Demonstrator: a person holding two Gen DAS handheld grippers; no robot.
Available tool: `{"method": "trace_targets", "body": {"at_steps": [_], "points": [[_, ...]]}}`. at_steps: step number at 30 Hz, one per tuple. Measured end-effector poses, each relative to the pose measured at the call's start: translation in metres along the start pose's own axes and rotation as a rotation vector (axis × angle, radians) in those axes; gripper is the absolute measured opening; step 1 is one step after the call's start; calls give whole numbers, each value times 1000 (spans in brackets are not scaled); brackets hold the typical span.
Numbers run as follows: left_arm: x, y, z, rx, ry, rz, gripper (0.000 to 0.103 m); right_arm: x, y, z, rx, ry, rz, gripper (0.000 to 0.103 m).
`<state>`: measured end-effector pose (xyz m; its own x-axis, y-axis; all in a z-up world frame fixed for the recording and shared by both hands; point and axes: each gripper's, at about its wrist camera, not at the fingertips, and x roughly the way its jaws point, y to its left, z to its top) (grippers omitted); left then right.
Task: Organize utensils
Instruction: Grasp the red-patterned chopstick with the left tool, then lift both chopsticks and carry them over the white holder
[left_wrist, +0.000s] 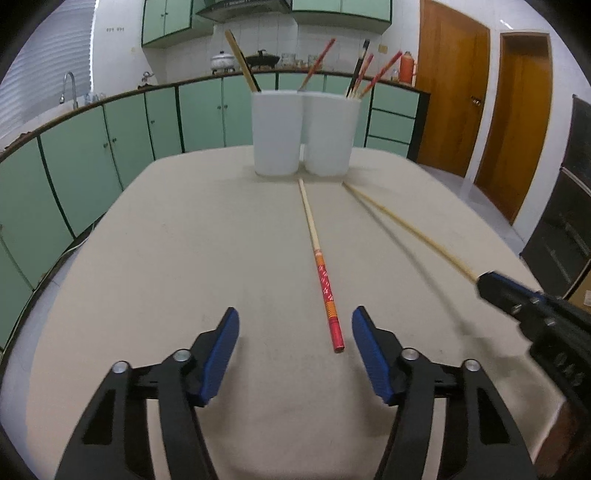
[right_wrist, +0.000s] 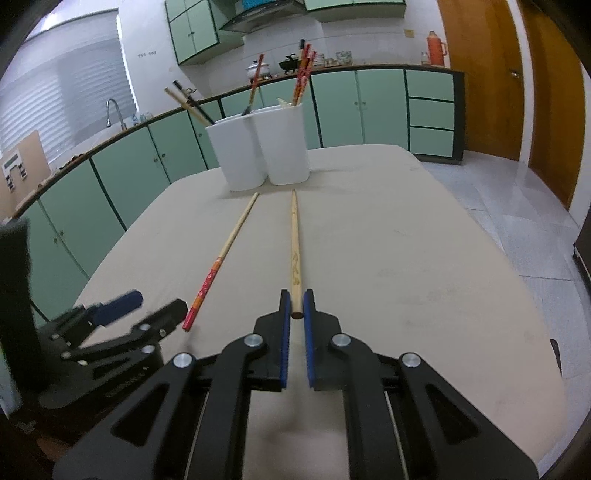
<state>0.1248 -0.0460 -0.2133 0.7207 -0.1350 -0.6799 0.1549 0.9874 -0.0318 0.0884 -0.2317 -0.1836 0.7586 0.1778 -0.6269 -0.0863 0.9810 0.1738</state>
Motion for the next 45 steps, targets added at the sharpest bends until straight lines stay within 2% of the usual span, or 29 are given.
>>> {"method": "trace_targets", "body": {"at_steps": [8, 11, 13, 15, 17, 18, 24, 29, 39, 45], "points": [[9, -13, 0, 21, 35, 41, 59, -5, -6, 7, -1, -42, 0, 6], [12, -15, 0, 23, 51, 46, 54, -7, -6, 7, -3, -50, 0, 6], [11, -18, -1, 25, 52, 44, 45, -7, -6, 7, 0, -51, 1, 6], [11, -22, -2, 33, 49, 35, 23, -8, -6, 7, 1, -52, 1, 6], [11, -28, -2, 44, 50, 10, 9, -10, -6, 7, 0, -55, 0, 6], [10, -31, -3, 55, 49, 12, 7, -11, -6, 7, -2, -58, -2, 6], [5, -27, 2, 27, 59, -24, 6, -17, -6, 10, -21, -77, -12, 6], [-20, -24, 17, 49, 13, -24, 6, -28, -5, 20, -46, -108, -13, 6], [-84, -9, 79, 61, -156, -38, 6, -63, 8, 76, -138, -214, 2, 6], [-102, -4, 112, 55, -231, -57, 6, -68, 11, 118, -155, -221, 22, 6]]}}
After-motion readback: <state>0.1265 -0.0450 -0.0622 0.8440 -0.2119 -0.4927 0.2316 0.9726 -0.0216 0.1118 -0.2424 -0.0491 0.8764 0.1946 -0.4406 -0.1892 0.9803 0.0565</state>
